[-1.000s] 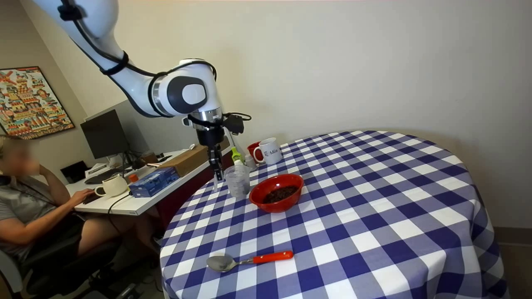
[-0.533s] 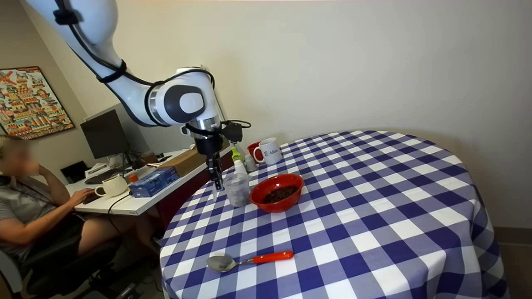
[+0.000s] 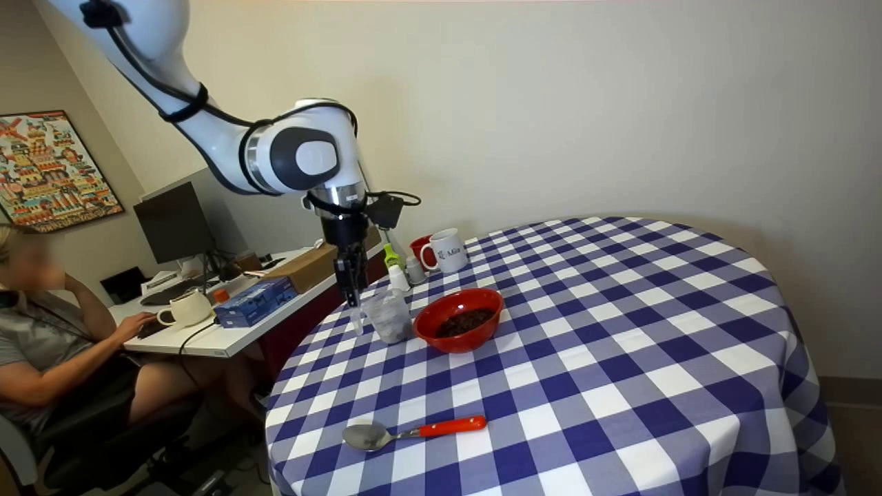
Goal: Pour the contents in the clear jug into the red bowl
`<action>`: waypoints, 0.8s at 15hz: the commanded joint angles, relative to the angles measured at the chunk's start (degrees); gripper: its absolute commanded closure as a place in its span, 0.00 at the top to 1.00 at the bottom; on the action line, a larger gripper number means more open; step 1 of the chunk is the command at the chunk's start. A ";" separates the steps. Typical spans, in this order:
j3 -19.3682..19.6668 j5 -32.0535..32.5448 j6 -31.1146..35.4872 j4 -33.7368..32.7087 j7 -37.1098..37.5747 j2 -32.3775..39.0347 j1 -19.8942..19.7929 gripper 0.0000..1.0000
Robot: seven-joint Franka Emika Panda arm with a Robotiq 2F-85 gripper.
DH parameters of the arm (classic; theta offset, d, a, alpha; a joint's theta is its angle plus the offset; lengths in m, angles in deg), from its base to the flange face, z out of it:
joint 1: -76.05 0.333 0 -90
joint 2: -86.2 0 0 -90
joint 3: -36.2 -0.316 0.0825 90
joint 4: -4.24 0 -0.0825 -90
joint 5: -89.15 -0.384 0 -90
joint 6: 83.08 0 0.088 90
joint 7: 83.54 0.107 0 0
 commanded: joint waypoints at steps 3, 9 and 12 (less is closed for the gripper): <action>-0.10 -8.49 -11.97 -6.71 -0.03 -3.84 -3.78 1.00; 2.59 -19.28 -7.85 -11.96 4.06 -4.62 -5.28 1.00; 3.58 -22.72 -1.05 -12.75 6.04 -4.98 -5.63 1.00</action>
